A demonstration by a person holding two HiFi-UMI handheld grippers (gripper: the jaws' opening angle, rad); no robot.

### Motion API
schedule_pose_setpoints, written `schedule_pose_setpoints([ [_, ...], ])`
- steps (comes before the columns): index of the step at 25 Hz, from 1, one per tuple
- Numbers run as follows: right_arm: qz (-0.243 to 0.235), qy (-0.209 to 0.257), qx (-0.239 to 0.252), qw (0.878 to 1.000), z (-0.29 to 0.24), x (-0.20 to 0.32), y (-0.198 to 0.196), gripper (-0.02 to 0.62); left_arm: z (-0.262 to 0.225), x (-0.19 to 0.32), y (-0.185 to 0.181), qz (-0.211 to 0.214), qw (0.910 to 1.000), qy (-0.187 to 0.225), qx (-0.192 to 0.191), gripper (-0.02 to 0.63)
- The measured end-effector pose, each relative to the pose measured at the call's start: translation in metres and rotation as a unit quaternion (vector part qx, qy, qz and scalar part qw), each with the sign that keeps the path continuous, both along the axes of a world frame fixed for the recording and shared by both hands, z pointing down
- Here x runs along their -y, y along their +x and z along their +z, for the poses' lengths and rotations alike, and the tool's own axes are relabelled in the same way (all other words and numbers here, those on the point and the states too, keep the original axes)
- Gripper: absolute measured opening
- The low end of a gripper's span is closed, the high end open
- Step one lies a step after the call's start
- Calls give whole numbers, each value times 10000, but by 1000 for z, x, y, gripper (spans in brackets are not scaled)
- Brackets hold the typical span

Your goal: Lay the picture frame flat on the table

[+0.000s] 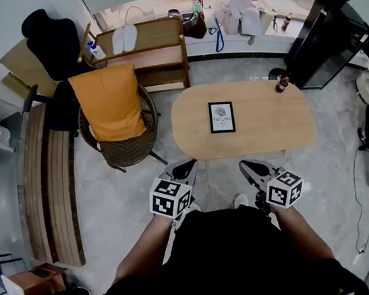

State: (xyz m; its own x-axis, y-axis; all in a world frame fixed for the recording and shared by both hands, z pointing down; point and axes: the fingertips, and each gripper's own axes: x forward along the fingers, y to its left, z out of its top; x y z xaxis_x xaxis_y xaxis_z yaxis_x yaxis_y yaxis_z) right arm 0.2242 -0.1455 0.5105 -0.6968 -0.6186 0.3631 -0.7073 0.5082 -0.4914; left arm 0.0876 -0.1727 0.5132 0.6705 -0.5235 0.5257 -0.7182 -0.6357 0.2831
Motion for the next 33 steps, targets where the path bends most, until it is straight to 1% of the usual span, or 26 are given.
schedule_pose_setpoints([
  [2, -224, 141, -43, 9996, -11, 0, 4, 2, -5, 0, 11, -71, 10000, 16, -62, 5],
  [4, -353, 282, -82, 9989, -20, 2, 9, 2, -12, 1, 24, -39, 9999, 130, -65, 5],
  [6, -400, 356, -64, 9985, -24, 2, 16, 2, -16, -1, 36, -5, 9997, 230, -38, 5],
  [9, -438, 408, -71, 9982, -23, -4, 26, 2, -18, -6, 49, 16, 9997, 262, -2, 5],
  [13, -382, 341, 9, 9987, -13, -12, 36, 2, -17, -15, 61, 177, 9994, 268, 148, 5],
  [18, -315, 307, 147, 9989, -11, -17, 39, 2, -22, -19, 63, 222, 9989, 331, 239, 5],
  [24, -274, 370, 183, 9988, -11, -20, 38, 2, -23, -22, 63, 236, 9986, 373, 286, 5],
  [33, -221, 336, 191, 9990, -9, -24, 41, 2, -23, -25, 64, 270, 9985, 367, 288, 5],
])
